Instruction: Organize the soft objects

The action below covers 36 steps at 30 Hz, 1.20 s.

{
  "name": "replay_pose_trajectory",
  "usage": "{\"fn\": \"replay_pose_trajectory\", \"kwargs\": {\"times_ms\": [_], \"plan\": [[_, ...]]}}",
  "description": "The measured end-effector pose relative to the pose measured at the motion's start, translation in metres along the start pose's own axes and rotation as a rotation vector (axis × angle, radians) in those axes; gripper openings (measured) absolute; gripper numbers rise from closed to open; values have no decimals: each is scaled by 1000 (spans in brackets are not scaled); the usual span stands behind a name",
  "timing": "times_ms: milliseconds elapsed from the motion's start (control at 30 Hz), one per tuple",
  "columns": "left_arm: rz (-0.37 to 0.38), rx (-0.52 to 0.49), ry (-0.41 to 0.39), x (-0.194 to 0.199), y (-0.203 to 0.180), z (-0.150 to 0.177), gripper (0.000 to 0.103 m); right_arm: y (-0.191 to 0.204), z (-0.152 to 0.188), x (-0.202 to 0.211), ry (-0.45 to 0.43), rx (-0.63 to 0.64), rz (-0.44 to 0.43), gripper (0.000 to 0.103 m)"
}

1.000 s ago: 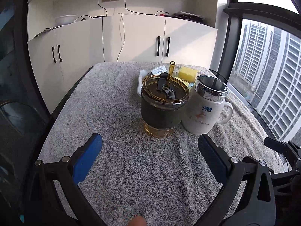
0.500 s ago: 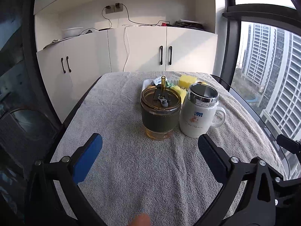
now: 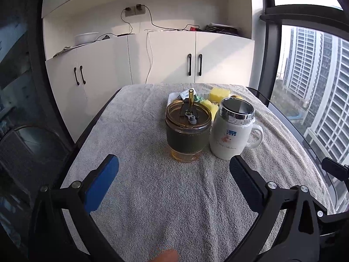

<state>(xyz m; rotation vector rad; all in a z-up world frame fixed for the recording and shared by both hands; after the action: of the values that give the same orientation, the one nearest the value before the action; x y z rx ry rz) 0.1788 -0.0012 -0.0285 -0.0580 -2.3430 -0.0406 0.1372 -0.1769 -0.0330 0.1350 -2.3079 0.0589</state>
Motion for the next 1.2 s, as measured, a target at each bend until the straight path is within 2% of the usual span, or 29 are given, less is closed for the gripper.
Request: {"fn": "replay_pose_trajectory", "kwargs": {"times_ms": [467, 833, 1200], "plan": [[-15, 12, -4, 1, 3, 1, 103, -2, -1, -3, 0, -10, 13, 94], [-39, 12, -7, 0, 2, 2, 103, -11, -6, -8, -7, -52, 66, 94], [-35, 15, -14, 2, 1, 1, 103, -11, -8, -7, -13, -55, 64, 94]]}}
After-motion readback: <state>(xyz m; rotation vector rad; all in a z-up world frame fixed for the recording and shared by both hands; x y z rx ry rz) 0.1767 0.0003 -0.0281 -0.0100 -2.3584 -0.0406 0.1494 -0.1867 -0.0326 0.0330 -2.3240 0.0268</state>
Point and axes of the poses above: each gripper's, at about its wrist camera, not at the fingertips, and x roughly against the way its jaws point, y to its left, z to its underside, the point moved 10 cm from there along -x, roughly the way its jaws point, and after that the axes turned 12 degrees about y, right-handed, at the moved point
